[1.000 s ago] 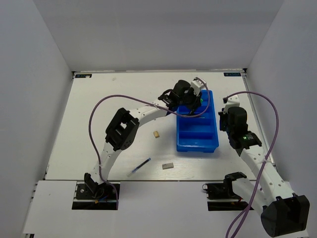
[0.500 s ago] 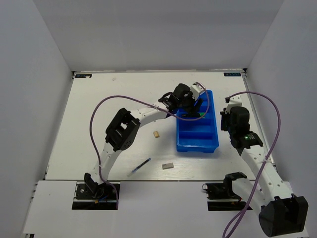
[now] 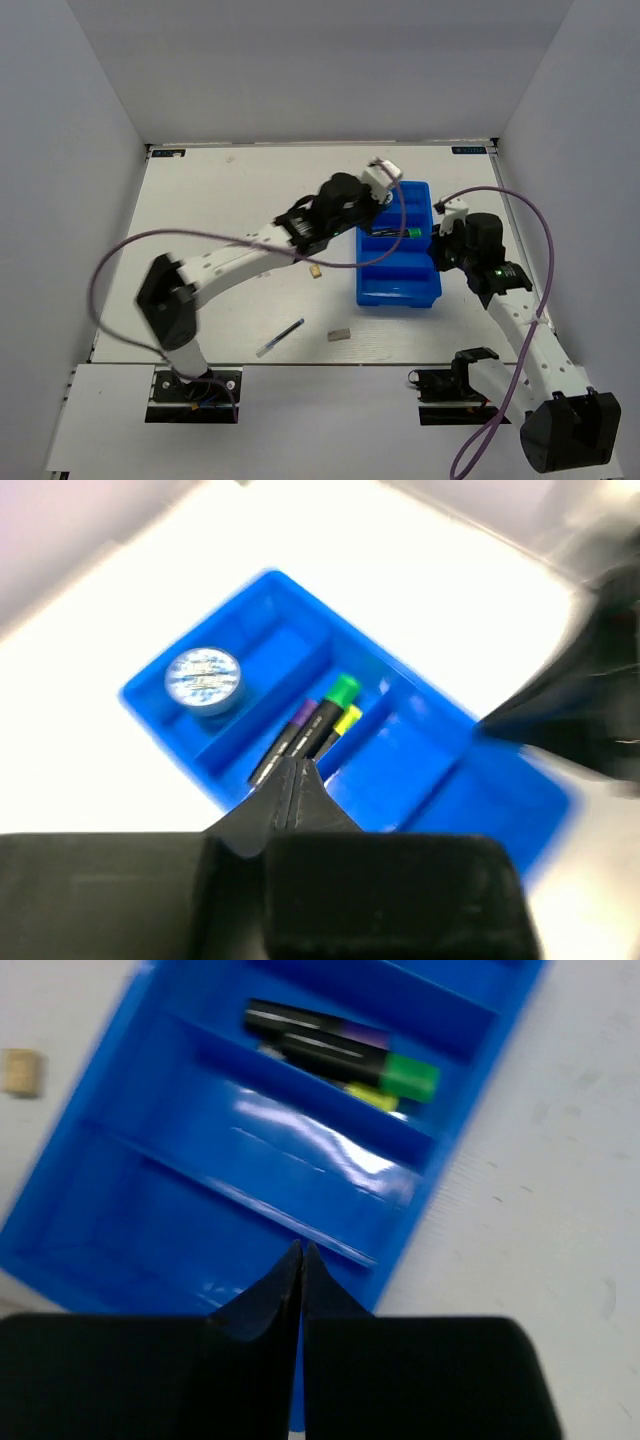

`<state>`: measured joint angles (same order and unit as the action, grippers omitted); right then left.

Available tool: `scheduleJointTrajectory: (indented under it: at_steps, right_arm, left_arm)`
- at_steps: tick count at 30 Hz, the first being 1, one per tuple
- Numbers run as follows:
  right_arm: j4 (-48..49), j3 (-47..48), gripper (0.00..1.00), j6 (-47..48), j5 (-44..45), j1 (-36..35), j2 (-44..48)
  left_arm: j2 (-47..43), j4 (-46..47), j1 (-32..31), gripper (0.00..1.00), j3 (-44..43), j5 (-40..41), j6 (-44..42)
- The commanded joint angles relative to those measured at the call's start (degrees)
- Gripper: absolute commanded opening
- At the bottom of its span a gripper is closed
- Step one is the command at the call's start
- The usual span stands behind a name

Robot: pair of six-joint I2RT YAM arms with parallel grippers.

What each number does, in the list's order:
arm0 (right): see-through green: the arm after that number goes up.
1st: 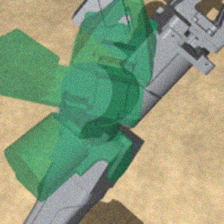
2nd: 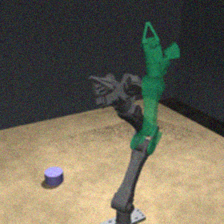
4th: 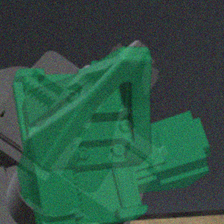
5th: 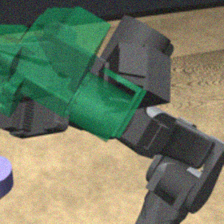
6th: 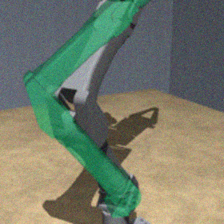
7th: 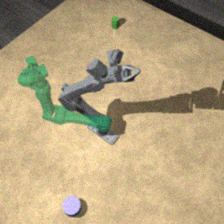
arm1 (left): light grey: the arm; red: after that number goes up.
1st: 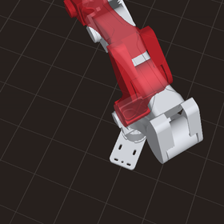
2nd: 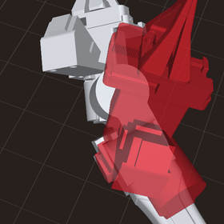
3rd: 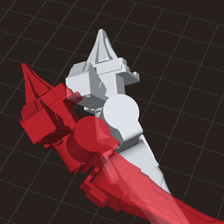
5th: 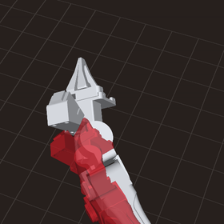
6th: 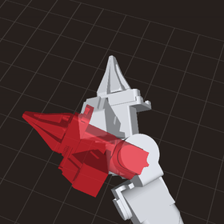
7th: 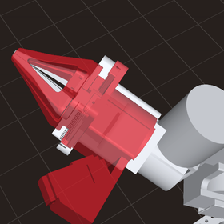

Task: Sort the stationery into containers
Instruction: Grab a piece of stationery with the right arm

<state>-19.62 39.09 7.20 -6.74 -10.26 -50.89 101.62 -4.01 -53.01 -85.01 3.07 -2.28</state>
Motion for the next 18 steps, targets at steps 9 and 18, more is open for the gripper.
scheduleJointTrajectory:
  at_steps: [9, 18]
  right_arm:
    - [-24.3, 38.7, 0.36, 6.9, -20.4, -18.4, -29.8]
    - [-33.6, 62.3, 0.53, -8.5, -7.2, -34.2, -60.7]
  left_arm:
    - [-42.5, -45.0, 10.8, 0.7, 31.0, 20.7, 29.1]
    - [-68.1, -46.4, 17.6, 0.0, 45.9, 18.6, 25.4]
